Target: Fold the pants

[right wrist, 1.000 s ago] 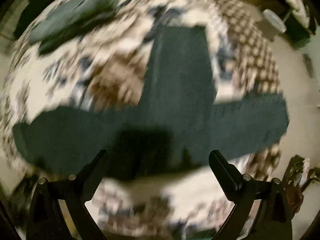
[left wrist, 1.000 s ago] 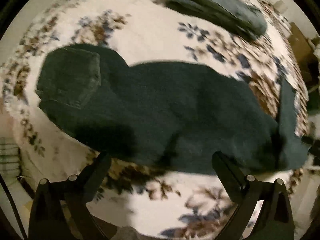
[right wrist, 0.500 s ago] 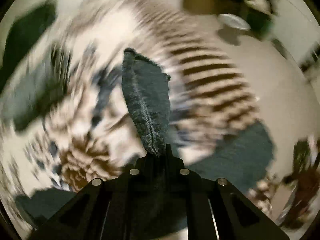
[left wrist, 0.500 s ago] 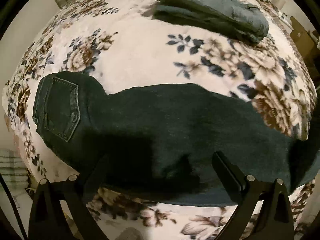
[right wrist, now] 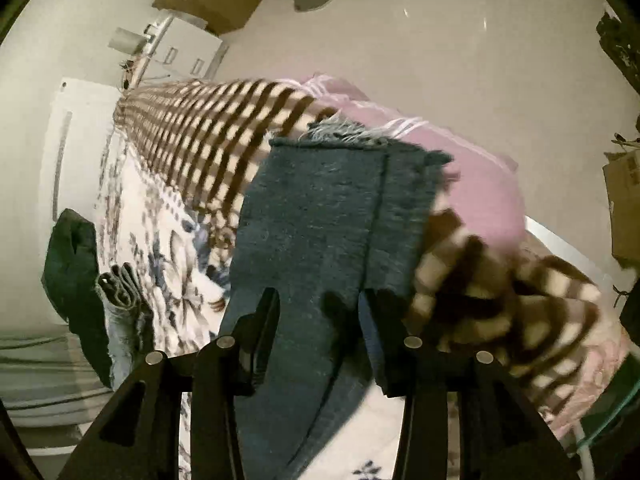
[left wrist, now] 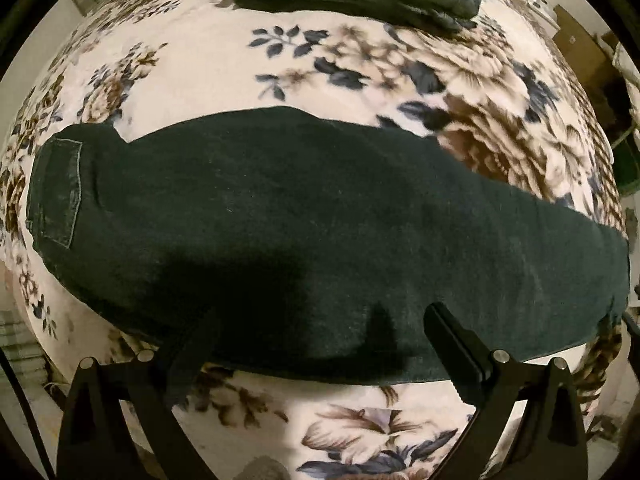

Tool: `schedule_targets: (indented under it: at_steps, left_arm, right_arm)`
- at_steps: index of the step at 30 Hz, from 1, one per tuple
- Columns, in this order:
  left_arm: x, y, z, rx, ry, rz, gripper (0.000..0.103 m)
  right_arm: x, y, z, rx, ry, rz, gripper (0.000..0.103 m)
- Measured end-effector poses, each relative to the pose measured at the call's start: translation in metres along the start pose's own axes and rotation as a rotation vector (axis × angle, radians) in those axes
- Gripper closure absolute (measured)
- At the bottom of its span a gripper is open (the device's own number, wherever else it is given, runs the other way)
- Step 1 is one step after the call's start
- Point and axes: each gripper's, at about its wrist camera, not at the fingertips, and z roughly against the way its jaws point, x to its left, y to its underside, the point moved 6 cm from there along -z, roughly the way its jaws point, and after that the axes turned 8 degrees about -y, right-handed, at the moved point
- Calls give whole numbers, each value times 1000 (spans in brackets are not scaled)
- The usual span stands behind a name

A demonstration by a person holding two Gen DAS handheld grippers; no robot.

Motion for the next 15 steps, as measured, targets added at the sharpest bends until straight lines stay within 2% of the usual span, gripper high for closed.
schedule_targets:
  at_steps: [1, 3, 5, 6, 7, 11, 13, 14, 15]
  left_arm:
    - [-1, 0, -1, 1, -3, 1, 0]
    - [-3, 1, -3, 6, -9, -1, 0]
    - [-5, 1, -7, 11, -15, -4, 0]
    - [-6, 1, -8, 14, -18, -7, 0]
    - [-7, 1, -9, 16, -20, -10, 0]
    - [-6, 1, -9, 15, -4, -2, 0]
    - [-3, 1, -6, 9, 4, 12, 0]
    - [-2, 1, -6, 10, 6, 18, 0]
    - [0, 2, -6, 13, 10, 25, 0]
  right_arm:
    - [3, 0, -12, 18, 10, 17, 59]
    - [-8, -9, -34, 92, 159, 43, 59]
    - [-12, -6, -54, 117, 194, 31, 63]
    - [-9, -6, -55, 89, 187, 32, 86]
    - [-2, -7, -52, 49, 175, 54, 97]
    - [31, -2, -10, -102, 146, 133, 97]
    - [35, -3, 10, -171, 184, 155, 97]
    - [31, -4, 10, -167, 198, 156, 97]
    - [22, -5, -3, -112, 210, 142, 96]
